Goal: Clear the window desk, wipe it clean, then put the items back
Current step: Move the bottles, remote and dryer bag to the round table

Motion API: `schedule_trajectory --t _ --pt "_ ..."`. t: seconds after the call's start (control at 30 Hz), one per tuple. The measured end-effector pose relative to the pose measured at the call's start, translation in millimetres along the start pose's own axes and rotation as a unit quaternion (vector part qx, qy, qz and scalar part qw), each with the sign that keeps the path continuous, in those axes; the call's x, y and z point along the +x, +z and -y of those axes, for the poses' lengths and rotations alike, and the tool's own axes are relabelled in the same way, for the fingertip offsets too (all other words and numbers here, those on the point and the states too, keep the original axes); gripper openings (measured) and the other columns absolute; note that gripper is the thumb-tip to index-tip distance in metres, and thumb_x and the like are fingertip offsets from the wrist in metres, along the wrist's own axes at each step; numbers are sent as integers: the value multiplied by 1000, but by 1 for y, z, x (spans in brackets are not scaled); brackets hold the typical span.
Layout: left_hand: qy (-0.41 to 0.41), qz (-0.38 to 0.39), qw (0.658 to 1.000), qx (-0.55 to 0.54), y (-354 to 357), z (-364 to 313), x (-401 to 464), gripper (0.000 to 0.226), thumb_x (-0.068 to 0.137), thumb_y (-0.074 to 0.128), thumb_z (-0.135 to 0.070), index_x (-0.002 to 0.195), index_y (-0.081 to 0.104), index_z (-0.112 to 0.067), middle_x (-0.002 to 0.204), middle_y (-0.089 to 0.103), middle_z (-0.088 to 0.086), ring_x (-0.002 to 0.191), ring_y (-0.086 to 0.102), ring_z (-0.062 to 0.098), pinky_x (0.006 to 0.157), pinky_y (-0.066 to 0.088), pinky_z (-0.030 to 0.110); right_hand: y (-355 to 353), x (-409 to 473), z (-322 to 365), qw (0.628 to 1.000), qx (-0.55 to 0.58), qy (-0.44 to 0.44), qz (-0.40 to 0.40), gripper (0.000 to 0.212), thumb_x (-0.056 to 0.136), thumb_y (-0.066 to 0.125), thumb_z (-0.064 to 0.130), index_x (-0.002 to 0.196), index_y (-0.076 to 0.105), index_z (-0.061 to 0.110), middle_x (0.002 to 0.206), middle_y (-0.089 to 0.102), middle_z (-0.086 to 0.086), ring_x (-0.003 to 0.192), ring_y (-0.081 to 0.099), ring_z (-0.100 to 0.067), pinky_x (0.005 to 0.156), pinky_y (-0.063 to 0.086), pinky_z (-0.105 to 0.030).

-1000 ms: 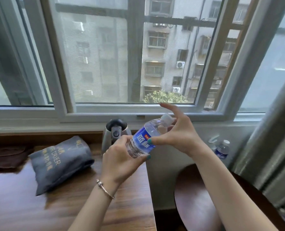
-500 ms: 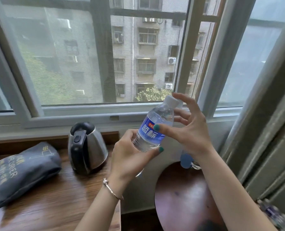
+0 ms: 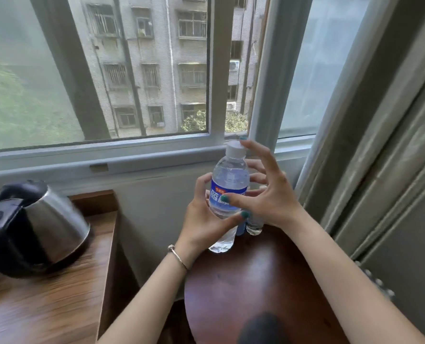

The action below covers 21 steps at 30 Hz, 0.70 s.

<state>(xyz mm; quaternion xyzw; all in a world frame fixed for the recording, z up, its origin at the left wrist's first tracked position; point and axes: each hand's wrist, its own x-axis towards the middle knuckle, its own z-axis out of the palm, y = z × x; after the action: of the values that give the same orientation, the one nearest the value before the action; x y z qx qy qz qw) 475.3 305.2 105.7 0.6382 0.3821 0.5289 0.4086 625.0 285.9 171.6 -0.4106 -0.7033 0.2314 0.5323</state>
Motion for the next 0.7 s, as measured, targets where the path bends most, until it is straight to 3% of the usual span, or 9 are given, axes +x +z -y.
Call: schedule_trajectory --t 0.13,0.23,0.37,0.5,0.63,0.7 --pt "-10 22 1000 -2 47 26 20 88 58 91 -29 128 38 -34 107 71 2 98 70 22 88 54 52 -33 -1 -43 1000 -25 11 0 98 60 93 14 135 40 50 115 66 22 99 70 -6 73 56 -19" --pt "-30 35 999 5 83 45 35 86 57 90 -31 127 39 -36 105 72 0 96 71 18 86 55 50 -58 -6 -79 998 -30 19 -50 91 58 92 17 131 46 47 108 70 13 89 73 -9 66 59 -23" --pt "-44 52 998 11 128 73 53 86 62 88 -12 131 40 -32 113 68 -7 104 67 13 94 52 46 -84 -11 -126 993 -23 57 -104 86 56 91 24 126 48 50 107 70 7 90 73 -14 65 62 -33" --pt "-87 86 992 -14 158 98 63 90 67 83 -4 142 35 -21 124 63 0 114 62 13 101 48 40 -96 -17 -173 985 -32 96 -137 86 56 92 26 124 47 55 117 68 2 95 72 -12 76 56 -21" --pt "-154 124 980 -10 167 124 61 85 77 75 -4 148 30 -16 133 55 -4 114 56 -4 95 44 16 -100 -23 -224 975 -74 143 -153 92 57 93 10 124 47 54 100 67 28 86 68 3 71 48 -6" --pt "-189 115 975 2 169 137 57 74 81 72 -1 144 35 -15 127 55 -4 112 58 3 92 46 15 -99 -24 -247 969 -87 170 -157 88 58 91 8 127 50 47 94 68 28 84 67 3 72 45 -4"
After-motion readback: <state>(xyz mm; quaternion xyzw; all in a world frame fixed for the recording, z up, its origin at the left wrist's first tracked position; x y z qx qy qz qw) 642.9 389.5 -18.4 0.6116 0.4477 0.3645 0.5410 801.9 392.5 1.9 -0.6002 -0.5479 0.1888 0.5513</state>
